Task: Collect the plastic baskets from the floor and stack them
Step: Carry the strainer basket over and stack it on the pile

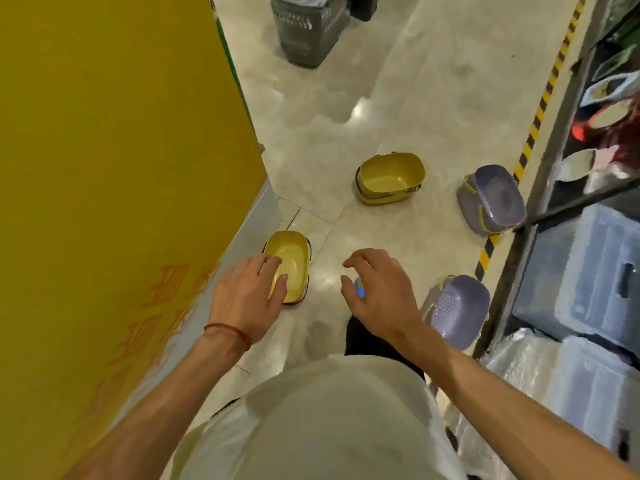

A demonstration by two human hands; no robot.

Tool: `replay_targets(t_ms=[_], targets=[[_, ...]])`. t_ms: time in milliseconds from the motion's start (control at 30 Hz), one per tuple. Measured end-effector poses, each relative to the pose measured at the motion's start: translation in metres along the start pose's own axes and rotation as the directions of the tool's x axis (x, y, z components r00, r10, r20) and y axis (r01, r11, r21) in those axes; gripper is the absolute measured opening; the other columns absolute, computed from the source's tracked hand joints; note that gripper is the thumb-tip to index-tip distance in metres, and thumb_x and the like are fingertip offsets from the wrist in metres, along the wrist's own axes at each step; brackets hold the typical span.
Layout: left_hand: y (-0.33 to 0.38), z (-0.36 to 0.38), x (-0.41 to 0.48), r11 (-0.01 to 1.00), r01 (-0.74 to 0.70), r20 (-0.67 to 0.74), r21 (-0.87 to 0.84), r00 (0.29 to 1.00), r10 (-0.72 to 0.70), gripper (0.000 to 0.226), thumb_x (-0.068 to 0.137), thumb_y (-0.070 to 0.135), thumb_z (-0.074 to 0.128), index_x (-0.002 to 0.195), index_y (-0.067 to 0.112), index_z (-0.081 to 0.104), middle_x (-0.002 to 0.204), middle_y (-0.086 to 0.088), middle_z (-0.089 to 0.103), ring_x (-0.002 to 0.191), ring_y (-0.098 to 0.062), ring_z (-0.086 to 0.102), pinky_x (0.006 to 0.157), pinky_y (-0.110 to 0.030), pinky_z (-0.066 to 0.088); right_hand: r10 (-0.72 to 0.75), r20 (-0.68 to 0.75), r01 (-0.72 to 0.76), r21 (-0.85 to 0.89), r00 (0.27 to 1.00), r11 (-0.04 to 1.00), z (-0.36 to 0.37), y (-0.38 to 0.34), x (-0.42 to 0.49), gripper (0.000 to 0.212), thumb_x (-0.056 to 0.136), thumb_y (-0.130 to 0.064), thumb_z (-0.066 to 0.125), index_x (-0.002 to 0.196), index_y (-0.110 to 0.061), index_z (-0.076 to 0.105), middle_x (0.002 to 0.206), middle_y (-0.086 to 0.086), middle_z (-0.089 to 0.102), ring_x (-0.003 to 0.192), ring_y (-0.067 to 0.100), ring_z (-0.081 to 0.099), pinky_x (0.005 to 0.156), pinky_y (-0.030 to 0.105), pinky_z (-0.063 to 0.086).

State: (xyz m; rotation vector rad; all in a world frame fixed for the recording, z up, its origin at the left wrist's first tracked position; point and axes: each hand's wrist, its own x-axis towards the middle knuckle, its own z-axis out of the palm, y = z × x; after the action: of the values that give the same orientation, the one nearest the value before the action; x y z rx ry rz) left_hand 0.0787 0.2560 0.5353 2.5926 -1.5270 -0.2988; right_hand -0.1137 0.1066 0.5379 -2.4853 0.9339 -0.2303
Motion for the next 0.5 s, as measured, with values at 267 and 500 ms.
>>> replay_targets(t_ms=[267, 500], targets=[[0.047, 0.009, 0.025, 0.915, 0.399, -0.013, -0.057, 0.916, -0.400, 0.034, 0.100, 0.035, 0.047, 0.122, 0.017, 0.066, 0.115, -0.003, 0.067, 0.096, -0.028, 0.062, 0.075, -0.039, 0.050, -0.370, 0.278, 0.401, -0.064, 0.887, 0.914, -0.021, 0.043, 0.131, 0.022, 0.093, -0.025, 0.066, 0.107, -0.008, 0.071, 0.106, 0.009, 0.067, 0.097, 0.031, 0.060, 0.077, 0.039, 0.047], [0.051, 0.011, 0.006, 0.792, 0.590, -0.054, -0.156, 0.796, -0.603, 0.040, 0.098, 0.036, 0.040, 0.116, 0.014, 0.068, 0.107, -0.006, 0.068, 0.090, -0.032, 0.063, 0.071, -0.042, 0.052, -0.456, 0.415, 0.547, -0.127, 0.787, 0.828, -0.007, 0.018, 0.167, 0.028, 0.094, -0.031, 0.062, 0.111, -0.010, 0.071, 0.110, 0.008, 0.069, 0.103, 0.032, 0.061, 0.086, 0.042, 0.049]])
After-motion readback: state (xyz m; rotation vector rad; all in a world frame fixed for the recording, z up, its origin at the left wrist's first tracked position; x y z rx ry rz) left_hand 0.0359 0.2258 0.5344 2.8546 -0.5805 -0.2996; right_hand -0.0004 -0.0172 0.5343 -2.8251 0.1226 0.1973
